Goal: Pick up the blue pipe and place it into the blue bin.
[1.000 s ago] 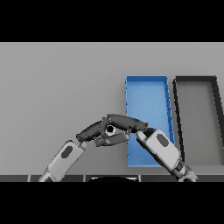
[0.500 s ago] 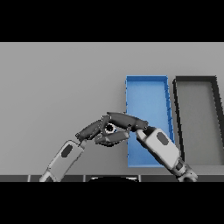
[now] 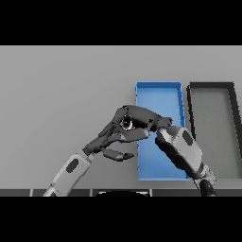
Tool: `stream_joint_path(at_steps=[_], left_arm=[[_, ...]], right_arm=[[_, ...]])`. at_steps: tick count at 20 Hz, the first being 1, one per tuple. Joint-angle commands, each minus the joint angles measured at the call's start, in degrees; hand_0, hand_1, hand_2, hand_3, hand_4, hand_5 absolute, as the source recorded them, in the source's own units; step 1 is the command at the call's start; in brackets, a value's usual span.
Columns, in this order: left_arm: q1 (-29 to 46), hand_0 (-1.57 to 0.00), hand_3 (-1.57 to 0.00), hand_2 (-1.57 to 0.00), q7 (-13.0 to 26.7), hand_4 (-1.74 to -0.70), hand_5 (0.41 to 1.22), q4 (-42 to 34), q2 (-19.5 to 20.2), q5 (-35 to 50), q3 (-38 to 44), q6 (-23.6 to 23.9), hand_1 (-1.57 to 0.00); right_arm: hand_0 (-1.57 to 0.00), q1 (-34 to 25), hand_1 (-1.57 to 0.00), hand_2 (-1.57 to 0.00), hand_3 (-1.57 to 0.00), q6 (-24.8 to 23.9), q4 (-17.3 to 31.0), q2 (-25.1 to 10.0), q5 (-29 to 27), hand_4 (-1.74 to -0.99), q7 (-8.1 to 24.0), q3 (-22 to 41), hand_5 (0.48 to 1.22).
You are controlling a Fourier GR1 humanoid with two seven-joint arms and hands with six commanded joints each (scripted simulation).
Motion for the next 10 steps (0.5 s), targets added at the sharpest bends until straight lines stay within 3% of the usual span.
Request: stream_joint_path(at_steps=[1, 3, 6, 10], left_arm=[[0.4, 0.0, 0.0, 0.0, 0.0, -0.92, 0.503, 0.0, 0.0, 0.1, -0.2, -0.2, 0.0], [0.3, 0.0, 0.0, 0.0, 1.4, -0.92, 0.503, -0.5, -0.3, 0.2, -0.2, 0.0, 0.0], [0.8, 0.0, 0.0, 0.0, -0.7, -0.91, 0.502, -1.6, 0.9, 0.3, 0.0, -0.3, 0.0], [1.1, 0.0, 0.0, 0.0, -0.3, -0.91, 0.491, -2.4, 1.0, 0.9, -0.3, -0.9, 0.0]], right_arm=[[-1.57, -1.9, -1.57, -1.57, -1.57, -1.7, 0.4, 0.2, -2.5, -1.689, 0.8, -1.8, 1.171], [-1.57, -7.6, -1.57, -1.57, -1.57, -3.5, 2.3, -1.3, -7.0, -1.707, -0.2, -6.4, 1.141], [-1.57, -14.2, -1.57, -1.57, -1.57, -5.3, 6.2, -4.8, -6.3, -1.724, -2.1, -12.0, 1.117], [-1.57, -19.6, -1.57, -1.57, -1.57, -9.0, 16.1, -6.9, 0.6, -1.734, -2.6, -16.4, 1.127]])
